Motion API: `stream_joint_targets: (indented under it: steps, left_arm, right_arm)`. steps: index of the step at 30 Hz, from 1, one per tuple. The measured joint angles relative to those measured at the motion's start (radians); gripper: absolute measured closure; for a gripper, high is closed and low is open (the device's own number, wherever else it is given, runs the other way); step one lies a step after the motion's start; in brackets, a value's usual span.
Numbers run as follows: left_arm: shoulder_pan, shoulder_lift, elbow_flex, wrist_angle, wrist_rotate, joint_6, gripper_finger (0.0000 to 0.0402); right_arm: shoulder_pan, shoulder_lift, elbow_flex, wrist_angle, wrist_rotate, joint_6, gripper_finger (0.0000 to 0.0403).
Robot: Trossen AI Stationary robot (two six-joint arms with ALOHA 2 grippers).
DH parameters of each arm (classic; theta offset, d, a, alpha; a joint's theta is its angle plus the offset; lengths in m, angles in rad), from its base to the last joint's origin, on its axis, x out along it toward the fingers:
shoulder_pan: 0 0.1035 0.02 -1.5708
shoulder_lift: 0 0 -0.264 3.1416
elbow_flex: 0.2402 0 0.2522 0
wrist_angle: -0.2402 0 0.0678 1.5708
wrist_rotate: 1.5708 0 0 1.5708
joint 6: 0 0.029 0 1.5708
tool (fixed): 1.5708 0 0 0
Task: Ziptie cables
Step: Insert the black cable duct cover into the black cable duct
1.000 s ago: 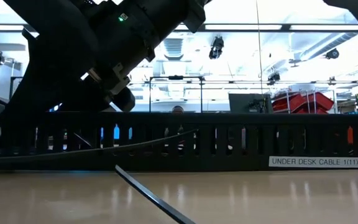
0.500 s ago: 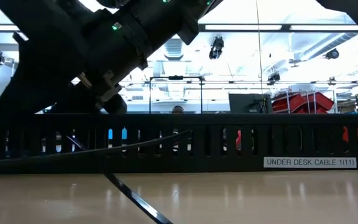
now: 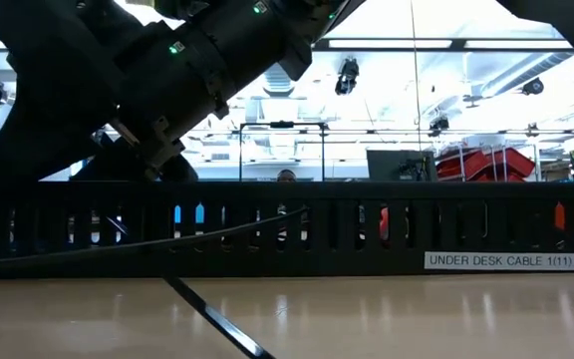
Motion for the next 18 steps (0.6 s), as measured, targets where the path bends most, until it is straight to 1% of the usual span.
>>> stream_joint_targets:
  steps: [4,8,14,18]
  left_arm:
    - [0.000,0.000,0.001,0.000,-0.001,0.002,0.0175]
    - [0.000,0.000,0.001,0.000,-0.005,0.004,0.0180]
    - [0.000,0.000,0.001,0.002,-0.005,0.022,0.0175]
    - [0.000,0.000,0.002,0.004,-0.005,0.038,0.0179]
  right_arm:
    - [-0.005,0.001,0.000,0.006,-0.003,-0.014,0.0180]
    - [-0.011,0.015,0.000,0.039,-0.005,-0.012,0.0189]
    - [-0.017,0.017,0.000,0.056,-0.003,0.001,0.0180]
    - [-0.022,0.029,0.000,0.069,0.004,0.008,0.0187]
